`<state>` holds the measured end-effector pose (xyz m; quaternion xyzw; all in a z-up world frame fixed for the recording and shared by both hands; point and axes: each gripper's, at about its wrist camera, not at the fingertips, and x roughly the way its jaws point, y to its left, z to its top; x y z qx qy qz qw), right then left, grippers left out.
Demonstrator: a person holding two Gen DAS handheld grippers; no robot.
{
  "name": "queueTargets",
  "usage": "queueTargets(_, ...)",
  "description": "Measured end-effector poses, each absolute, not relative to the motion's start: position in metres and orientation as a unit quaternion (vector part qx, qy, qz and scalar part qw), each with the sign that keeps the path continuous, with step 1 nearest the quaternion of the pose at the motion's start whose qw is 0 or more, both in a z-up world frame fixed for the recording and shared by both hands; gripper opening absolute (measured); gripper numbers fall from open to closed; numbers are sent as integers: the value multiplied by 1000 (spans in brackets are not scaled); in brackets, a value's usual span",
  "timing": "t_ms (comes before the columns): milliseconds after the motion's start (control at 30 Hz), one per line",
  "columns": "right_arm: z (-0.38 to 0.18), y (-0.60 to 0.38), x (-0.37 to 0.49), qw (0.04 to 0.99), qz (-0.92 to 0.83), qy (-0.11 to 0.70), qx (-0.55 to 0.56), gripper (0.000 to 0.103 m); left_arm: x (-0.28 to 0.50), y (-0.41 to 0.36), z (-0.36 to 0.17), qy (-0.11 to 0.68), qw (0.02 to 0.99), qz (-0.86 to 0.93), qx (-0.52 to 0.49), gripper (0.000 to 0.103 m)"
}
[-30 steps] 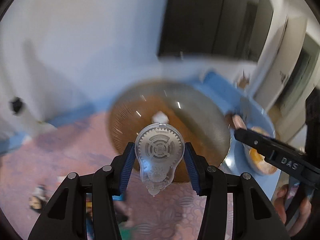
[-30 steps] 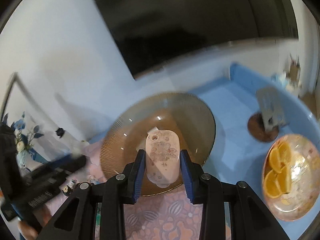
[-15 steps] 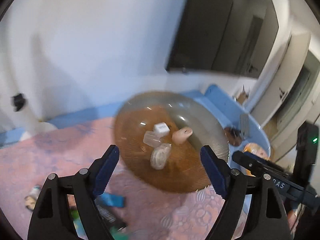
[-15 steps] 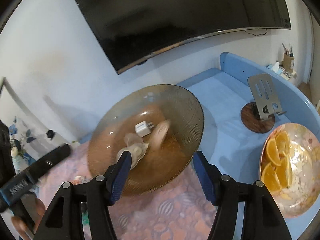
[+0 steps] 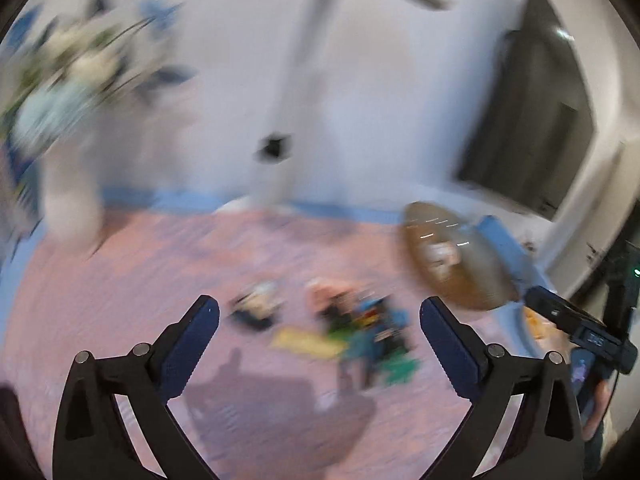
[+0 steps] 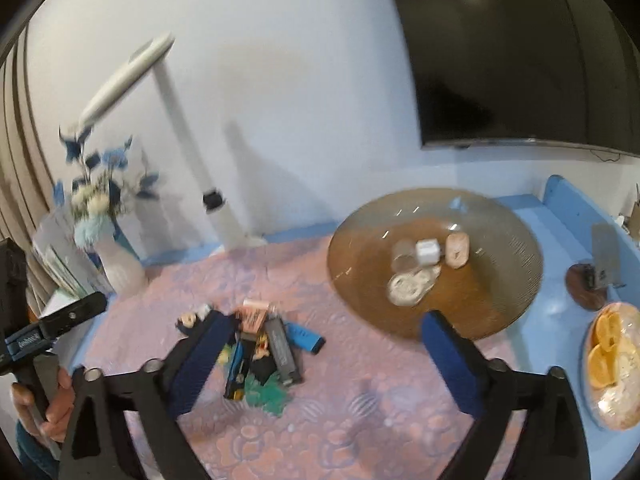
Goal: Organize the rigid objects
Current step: 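Bring both open tools back over the remaining items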
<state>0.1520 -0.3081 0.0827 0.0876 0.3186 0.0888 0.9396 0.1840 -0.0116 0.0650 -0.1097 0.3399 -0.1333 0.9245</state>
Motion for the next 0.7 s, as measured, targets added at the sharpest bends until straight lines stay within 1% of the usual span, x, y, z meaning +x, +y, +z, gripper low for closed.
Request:
queueTargets(133, 22, -280, 164, 930, 91, 351, 64, 99, 195, 13, -1, 392, 916, -48, -73, 101)
queueTargets(233, -12, -266, 172, 925, 74, 372, 38, 97, 197, 16, -39, 412, 909, -43, -50, 100)
queueTargets(267, -20, -264, 174, 922, 66, 380, 29, 94, 202, 14, -43, 438, 896, -51, -53, 100)
queueTargets(333, -21, -264, 176, 923, 58, 380, 22, 94, 199, 10, -37, 415, 906, -65, -47, 101)
queueTargets(433, -24, -268, 178, 922, 51, 382, 30, 94, 201, 5, -39, 422, 904, -60, -34, 101)
queueTargets(700, -29, -262, 183, 920, 9, 391, 1, 94, 204, 27, -42, 435, 893, -68, -97, 101)
